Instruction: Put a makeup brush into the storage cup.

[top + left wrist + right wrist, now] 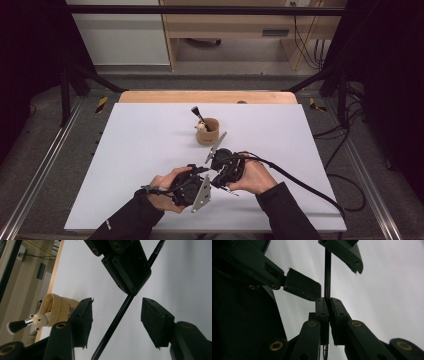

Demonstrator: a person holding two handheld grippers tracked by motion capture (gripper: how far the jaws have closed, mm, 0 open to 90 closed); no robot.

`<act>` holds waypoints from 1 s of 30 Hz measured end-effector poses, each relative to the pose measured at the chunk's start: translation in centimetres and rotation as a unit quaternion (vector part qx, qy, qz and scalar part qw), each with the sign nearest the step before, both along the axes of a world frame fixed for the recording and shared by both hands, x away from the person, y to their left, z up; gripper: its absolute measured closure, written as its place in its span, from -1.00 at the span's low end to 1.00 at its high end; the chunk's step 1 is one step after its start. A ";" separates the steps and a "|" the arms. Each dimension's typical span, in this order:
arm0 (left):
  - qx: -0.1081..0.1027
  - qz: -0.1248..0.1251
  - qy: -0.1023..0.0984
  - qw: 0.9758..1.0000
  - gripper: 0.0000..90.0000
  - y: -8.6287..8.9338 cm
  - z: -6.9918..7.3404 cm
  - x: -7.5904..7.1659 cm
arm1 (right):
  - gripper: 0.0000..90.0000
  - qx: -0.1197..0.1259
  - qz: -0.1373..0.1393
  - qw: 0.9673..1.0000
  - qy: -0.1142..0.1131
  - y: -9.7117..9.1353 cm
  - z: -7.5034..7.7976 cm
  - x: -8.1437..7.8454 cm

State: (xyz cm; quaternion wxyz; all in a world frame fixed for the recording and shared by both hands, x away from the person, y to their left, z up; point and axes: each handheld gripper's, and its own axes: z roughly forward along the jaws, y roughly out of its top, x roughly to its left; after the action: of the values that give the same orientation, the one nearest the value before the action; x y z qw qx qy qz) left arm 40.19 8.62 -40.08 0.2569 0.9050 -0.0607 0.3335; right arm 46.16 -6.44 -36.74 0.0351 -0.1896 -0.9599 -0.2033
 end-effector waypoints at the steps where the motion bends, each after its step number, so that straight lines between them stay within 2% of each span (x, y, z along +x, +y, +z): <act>1: 0.003 -0.001 -0.004 1.000 -0.02 0.0 0.0 0.0 | 0.90 0.000 0.000 1.000 -0.001 0.0 0.0 0.0; 16: 0.030 -0.009 -0.027 0.999 0.33 -0.1 -0.4 -0.2 | 0.90 -0.004 0.002 1.000 0.003 0.0 0.0 0.0; 19: 0.042 -0.014 -0.036 0.998 0.40 -0.1 -0.5 -0.3 | 0.90 -0.003 0.004 1.000 0.003 0.0 0.0 0.0; 30: 0.057 -0.028 -0.041 0.997 0.68 -0.2 -0.6 -0.4 | 0.90 0.000 0.007 1.000 0.006 0.1 0.0 -0.1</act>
State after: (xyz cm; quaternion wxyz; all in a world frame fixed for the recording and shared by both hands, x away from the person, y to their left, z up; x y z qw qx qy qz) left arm 39.79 8.39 -40.68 0.2117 0.9017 -0.1155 0.3588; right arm 46.02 -6.34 -36.73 0.0422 -0.1838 -0.9612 -0.2015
